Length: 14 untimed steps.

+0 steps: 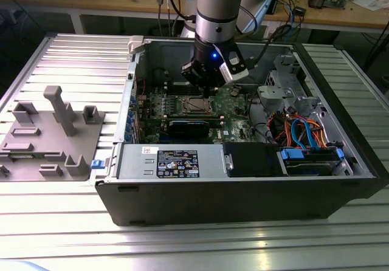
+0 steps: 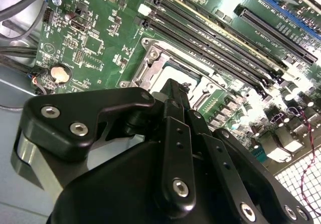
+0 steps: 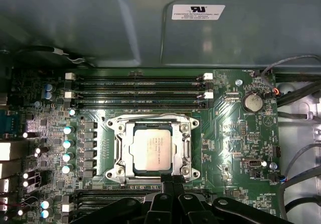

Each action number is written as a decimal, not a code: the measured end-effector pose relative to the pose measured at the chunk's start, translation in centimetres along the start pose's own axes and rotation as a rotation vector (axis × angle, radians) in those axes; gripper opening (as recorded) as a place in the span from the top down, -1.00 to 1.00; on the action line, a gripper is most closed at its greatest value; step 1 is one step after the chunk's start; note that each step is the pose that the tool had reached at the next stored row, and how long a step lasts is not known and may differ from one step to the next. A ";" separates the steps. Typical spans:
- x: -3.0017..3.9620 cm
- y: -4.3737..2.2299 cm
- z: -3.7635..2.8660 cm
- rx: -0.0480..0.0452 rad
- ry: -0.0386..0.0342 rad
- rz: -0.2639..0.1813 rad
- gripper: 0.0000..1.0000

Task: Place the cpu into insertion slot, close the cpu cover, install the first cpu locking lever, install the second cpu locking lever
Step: 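Install the second cpu locking lever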

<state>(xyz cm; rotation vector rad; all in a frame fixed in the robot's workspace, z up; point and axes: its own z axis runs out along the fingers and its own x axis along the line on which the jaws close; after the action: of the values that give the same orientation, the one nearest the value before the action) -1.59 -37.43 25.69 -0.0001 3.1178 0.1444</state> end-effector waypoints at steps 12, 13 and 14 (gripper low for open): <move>0.58 -2.85 1.12 -0.0293 0.0287 -0.024 0.79; 0.68 -2.87 1.16 -0.0300 0.0287 -0.024 0.79; 0.76 -2.89 1.19 -0.0305 0.0287 -0.024 0.79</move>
<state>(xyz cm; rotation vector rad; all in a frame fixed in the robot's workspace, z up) -2.32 -40.19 24.22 -0.0398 3.1425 0.1931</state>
